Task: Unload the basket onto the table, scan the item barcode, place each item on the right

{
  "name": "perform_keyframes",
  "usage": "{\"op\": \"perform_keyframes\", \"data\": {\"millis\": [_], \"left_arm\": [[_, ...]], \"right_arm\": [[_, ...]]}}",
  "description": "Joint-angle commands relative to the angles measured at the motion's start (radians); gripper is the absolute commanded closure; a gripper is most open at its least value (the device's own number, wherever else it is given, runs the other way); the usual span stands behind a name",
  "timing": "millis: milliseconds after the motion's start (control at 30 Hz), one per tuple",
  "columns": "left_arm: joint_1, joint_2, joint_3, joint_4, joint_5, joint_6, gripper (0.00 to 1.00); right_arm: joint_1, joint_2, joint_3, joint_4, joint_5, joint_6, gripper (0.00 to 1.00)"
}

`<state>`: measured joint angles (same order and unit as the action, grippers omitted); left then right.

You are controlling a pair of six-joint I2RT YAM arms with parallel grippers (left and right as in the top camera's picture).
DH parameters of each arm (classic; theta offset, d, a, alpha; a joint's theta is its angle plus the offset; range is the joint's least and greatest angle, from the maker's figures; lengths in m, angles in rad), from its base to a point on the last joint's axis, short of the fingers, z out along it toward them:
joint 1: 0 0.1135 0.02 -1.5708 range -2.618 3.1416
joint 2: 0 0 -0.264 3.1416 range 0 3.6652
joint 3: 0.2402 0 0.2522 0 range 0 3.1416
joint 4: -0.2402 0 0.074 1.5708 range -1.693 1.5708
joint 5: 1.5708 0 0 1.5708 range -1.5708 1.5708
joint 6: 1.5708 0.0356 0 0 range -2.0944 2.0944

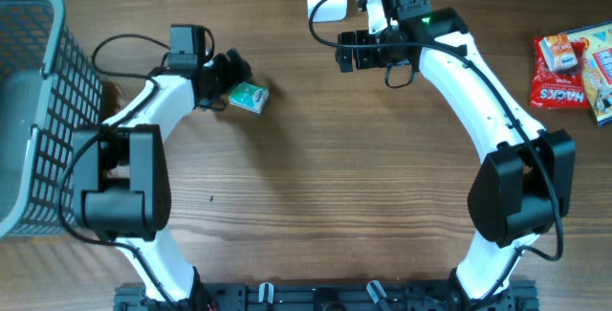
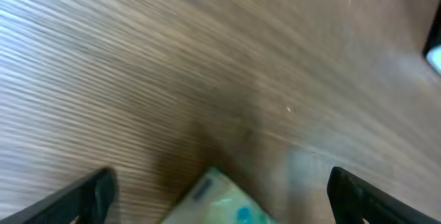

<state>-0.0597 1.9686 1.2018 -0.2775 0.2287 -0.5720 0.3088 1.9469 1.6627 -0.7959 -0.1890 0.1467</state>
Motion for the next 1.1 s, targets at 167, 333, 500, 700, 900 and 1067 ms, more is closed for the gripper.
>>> {"op": "perform_keyframes", "data": {"millis": [167,333,500,700,900,1067], "left_arm": [[-0.066,0.074,-0.008,-0.002,0.194,-0.008,0.69],[-0.134,0.074,-0.008,-0.062,0.236,0.068,0.7],[-0.201,0.074,-0.007,-0.147,0.449,0.182,0.76],[-0.241,0.033,0.018,-0.174,0.6,0.172,0.62],[-0.095,-0.14,0.073,-0.307,0.33,0.171,0.25],[-0.053,-0.193,0.072,-0.487,-0.161,0.018,0.0]], "right_arm": [[0.002,0.011,-0.005,0.003,0.01,0.013,0.0],[0.002,0.011,-0.005,0.003,0.01,0.013,0.0],[0.002,0.011,-0.005,0.003,0.01,0.013,0.0],[0.002,0.011,-0.005,0.002,0.01,0.013,0.0],[0.002,0.011,-0.005,0.043,-0.008,0.111,0.0],[0.002,0.011,-0.005,-0.023,-0.183,0.406,0.0]]}}
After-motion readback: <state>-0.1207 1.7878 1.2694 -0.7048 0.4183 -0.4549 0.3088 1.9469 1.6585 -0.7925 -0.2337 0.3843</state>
